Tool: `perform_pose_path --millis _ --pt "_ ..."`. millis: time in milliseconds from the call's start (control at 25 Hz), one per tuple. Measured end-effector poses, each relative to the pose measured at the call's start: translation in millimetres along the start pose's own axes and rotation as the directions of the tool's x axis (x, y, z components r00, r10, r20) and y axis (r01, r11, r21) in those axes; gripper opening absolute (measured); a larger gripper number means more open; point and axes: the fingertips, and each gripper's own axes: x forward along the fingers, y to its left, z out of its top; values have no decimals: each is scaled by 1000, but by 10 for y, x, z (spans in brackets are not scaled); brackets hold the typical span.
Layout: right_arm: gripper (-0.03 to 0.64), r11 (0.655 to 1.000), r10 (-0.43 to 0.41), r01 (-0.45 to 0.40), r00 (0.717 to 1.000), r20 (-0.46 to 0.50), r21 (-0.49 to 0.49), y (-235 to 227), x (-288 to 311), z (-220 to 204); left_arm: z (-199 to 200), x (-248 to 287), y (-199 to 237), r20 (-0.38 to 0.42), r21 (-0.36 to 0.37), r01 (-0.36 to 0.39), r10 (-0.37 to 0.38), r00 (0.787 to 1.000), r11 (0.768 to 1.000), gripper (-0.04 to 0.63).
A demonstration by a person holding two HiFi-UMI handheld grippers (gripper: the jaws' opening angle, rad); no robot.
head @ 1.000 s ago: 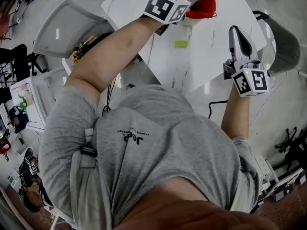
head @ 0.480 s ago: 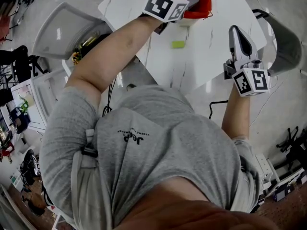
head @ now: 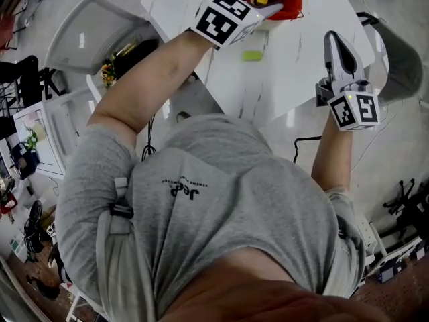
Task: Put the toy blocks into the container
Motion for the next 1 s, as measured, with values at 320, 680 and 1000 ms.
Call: perform_pose_path --millis 320,680,1000 --pt "3 1000 11 -11 1000 -11 2 112 45 -33 -409 -299 -675 23 215 120 -128 991 969 341" --pt "5 1000 19 -19 998 -55 0 148 39 -213 -1661 39 -1057 -236 191 288 -240 942 938 341" --pt "3 1000 -6 7 997 -83 10 32 -15 -439 -2374 315 -1257 -405 164 369 -279 871 915 341"
